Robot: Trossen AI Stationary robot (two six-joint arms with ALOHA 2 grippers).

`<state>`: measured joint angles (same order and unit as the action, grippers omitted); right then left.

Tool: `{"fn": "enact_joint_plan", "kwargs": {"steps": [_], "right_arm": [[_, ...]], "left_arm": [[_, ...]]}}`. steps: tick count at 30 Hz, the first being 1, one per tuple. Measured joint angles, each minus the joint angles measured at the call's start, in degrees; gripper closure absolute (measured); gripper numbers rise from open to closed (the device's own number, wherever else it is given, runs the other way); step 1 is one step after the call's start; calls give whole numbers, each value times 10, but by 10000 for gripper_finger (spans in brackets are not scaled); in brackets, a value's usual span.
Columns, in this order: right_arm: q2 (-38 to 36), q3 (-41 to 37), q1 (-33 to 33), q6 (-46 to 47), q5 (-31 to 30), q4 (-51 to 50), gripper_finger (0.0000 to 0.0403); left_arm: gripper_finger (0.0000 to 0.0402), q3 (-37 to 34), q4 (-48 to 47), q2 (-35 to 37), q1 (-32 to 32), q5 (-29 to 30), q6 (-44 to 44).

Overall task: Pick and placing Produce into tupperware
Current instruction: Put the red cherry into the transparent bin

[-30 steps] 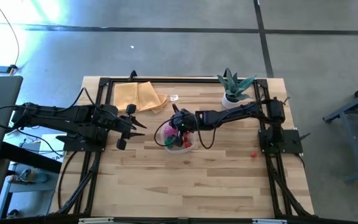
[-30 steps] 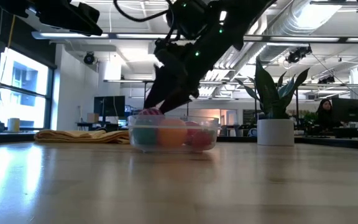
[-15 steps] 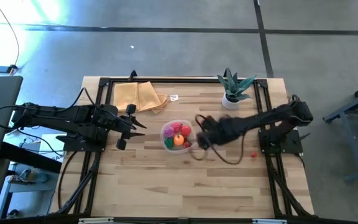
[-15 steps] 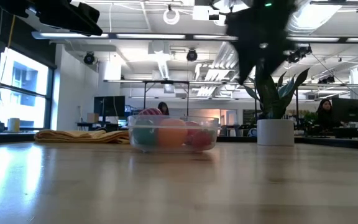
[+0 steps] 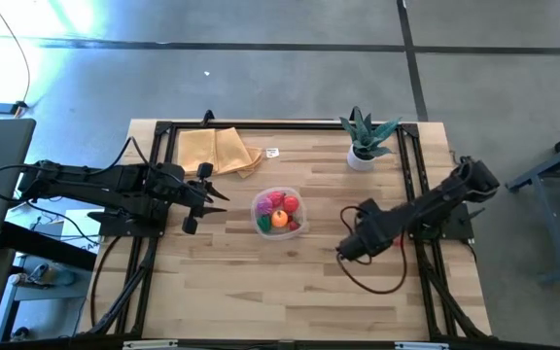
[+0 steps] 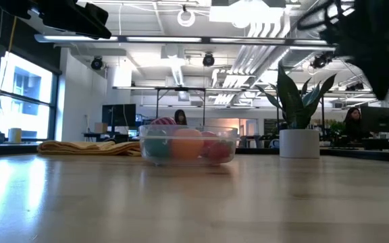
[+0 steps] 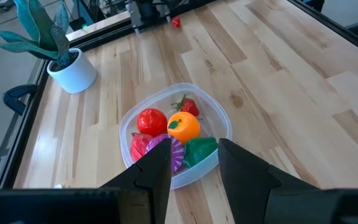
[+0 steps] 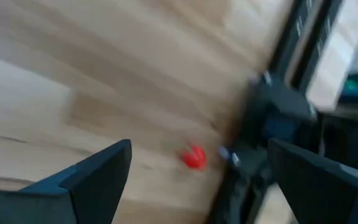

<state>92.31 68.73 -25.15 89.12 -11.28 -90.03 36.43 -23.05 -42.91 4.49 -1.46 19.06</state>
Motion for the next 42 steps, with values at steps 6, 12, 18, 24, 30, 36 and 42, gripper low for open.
{"fn": "enact_joint_plan", "kwargs": {"steps": [6,12,18,24,30,36,42], "right_arm": [[-33,-79,-4,2,108,32,36],[-57,-136,-1,-76,152,67,36],[-62,-185,12,-173,181,162,36],[-62,-221,28,-223,234,177,36],[-62,-234,51,-287,235,183,36],[-62,-271,76,-319,261,212,41],[-62,-295,92,-344,283,248,57]], "left_arm": [[282,0,0,0,0,0,0],[282,0,0,0,0,0,0],[282,0,0,0,0,0,0],[282,0,0,0,0,0,0],[282,0,0,0,0,0,0],[282,0,0,0,0,0,0],[282,0,0,0,0,0,0]]}}
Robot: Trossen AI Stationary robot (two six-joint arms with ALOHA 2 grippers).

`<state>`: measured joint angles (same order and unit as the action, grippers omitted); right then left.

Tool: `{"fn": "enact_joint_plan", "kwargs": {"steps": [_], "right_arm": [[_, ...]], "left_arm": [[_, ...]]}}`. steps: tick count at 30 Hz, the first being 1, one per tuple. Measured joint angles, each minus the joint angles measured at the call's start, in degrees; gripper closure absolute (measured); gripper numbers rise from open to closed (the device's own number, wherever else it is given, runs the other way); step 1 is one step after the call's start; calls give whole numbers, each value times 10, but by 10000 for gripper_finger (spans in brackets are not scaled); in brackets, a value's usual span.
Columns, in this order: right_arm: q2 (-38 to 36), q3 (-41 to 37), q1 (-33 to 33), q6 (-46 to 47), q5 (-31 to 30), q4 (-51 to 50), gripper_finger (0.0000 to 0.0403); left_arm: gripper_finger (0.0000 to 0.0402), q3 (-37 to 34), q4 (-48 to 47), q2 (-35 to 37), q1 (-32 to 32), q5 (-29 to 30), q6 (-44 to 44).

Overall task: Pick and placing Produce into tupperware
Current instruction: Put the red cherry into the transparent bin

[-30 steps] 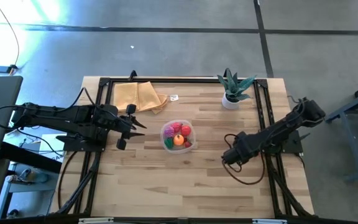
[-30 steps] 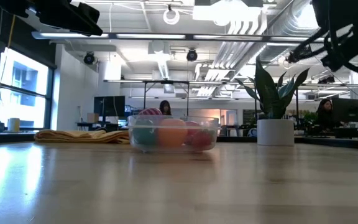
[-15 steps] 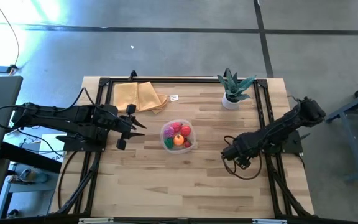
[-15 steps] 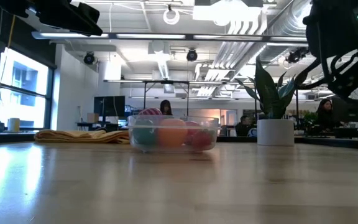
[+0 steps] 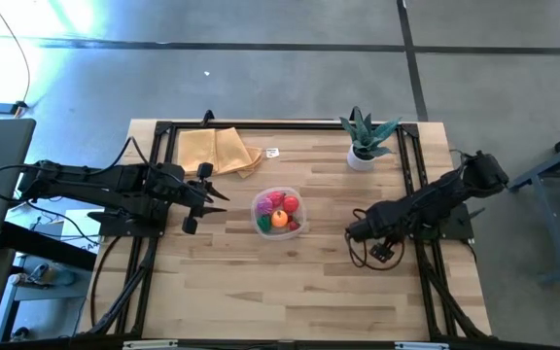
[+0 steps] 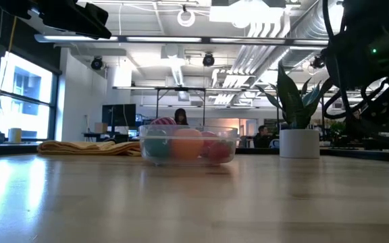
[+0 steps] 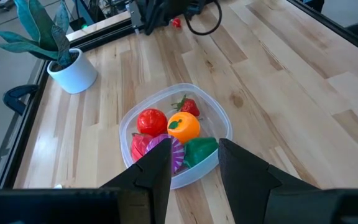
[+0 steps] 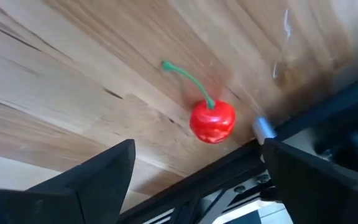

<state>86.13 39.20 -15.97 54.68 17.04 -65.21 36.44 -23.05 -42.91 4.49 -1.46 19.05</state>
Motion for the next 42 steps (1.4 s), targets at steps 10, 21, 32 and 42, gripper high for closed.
{"fn": "enact_joint_plan", "kwargs": {"steps": [10,21,32,42], "right_arm": [[0,0,37,-48,-4,0,73],[0,-29,43,35,49,16,74],[0,-55,71,49,48,48,74],[0,-58,87,59,47,67,99]], "left_arm": [[282,0,0,0,0,0,0],[282,0,0,0,0,0,0],[282,0,0,0,0,0,0],[282,0,0,0,0,0,0]]}}
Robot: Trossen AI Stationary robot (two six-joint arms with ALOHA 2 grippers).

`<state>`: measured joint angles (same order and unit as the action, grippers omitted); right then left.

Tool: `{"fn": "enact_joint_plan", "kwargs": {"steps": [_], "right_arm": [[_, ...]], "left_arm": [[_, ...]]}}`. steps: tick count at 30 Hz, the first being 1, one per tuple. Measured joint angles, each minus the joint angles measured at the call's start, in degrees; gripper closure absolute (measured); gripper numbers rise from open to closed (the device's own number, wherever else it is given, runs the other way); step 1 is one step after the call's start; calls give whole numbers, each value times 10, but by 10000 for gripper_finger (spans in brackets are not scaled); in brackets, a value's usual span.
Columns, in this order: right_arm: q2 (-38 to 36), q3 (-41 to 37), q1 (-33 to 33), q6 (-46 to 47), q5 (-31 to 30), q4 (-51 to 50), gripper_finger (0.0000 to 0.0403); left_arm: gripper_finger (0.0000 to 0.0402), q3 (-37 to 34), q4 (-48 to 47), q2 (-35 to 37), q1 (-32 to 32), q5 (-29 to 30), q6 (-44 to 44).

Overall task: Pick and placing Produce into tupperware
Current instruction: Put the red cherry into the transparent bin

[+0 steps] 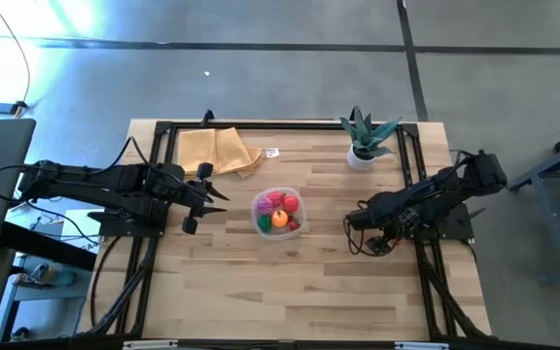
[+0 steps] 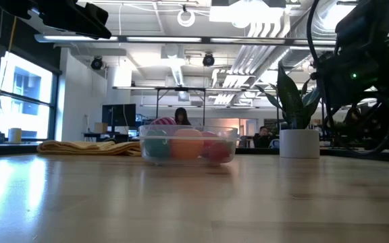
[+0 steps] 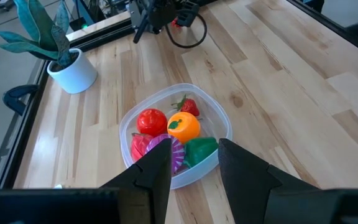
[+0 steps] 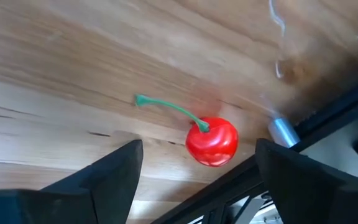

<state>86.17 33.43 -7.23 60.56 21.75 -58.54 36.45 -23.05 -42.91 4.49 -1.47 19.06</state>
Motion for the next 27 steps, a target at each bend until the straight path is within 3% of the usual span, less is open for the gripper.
{"fn": "enact_joint_plan", "kwargs": {"steps": [18,27], "right_arm": [[0,0,1,4,-3,13,109],[0,0,1,5,-3,19,147]], "left_arm": [[282,0,0,0,0,0,0],[282,0,0,0,0,0,0]]}}
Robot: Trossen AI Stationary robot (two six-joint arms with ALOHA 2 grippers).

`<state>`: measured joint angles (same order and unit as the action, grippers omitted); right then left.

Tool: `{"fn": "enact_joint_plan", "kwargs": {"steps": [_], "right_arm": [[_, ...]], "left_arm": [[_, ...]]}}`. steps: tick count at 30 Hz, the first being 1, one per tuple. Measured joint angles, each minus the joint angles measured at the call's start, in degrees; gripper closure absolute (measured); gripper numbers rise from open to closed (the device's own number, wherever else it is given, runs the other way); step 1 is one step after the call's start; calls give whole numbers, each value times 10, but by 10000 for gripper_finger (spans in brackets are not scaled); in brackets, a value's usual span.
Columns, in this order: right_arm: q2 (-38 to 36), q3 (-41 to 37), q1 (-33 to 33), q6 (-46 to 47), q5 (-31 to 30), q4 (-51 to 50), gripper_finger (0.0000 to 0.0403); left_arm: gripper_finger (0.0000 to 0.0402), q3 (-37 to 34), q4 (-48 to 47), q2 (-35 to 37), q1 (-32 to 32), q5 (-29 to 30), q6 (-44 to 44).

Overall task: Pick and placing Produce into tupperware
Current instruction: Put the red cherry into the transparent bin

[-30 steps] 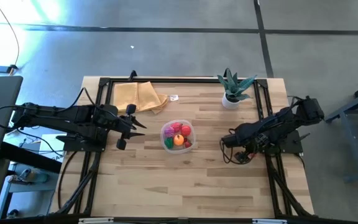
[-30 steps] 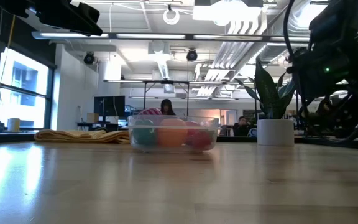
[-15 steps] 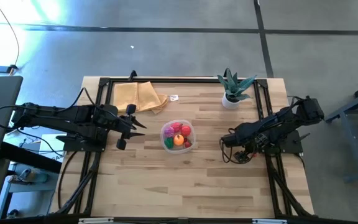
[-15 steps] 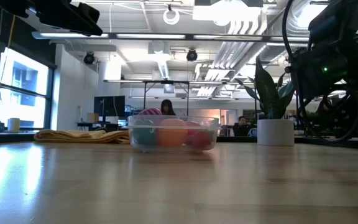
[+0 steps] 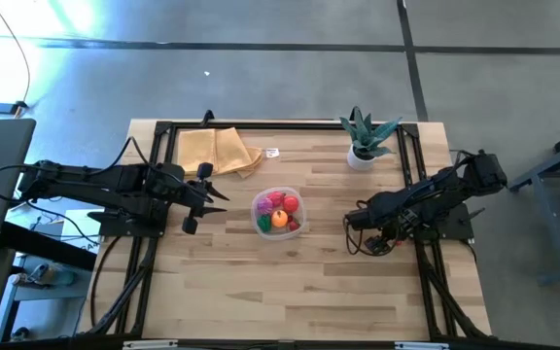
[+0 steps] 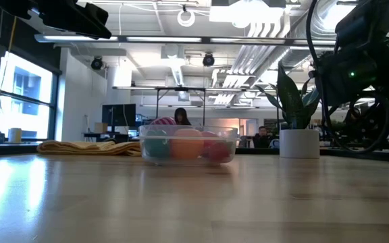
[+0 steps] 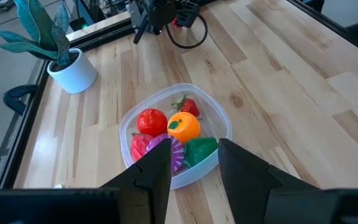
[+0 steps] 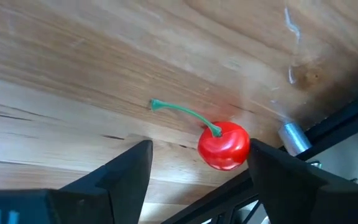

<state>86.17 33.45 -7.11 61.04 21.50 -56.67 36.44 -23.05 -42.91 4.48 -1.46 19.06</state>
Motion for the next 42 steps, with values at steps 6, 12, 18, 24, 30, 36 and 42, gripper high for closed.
{"fn": "enact_joint_plan", "kwargs": {"steps": [6,12,18,24,30,36,42], "right_arm": [[0,0,0,7,5,6,176],[0,0,0,16,10,14,211],[0,0,0,20,10,23,247],[0,0,0,20,8,27,263],[0,0,0,20,5,27,263],[0,1,0,20,1,28,264],[0,1,0,20,-2,28,264]], "left_arm": [[282,0,0,0,0,0,0],[282,0,0,0,0,0,0],[282,0,0,0,0,0,0],[282,0,0,0,0,0,0],[282,0,0,0,0,0,0],[282,0,0,0,0,0,0],[282,0,0,0,0,0,0]]}}
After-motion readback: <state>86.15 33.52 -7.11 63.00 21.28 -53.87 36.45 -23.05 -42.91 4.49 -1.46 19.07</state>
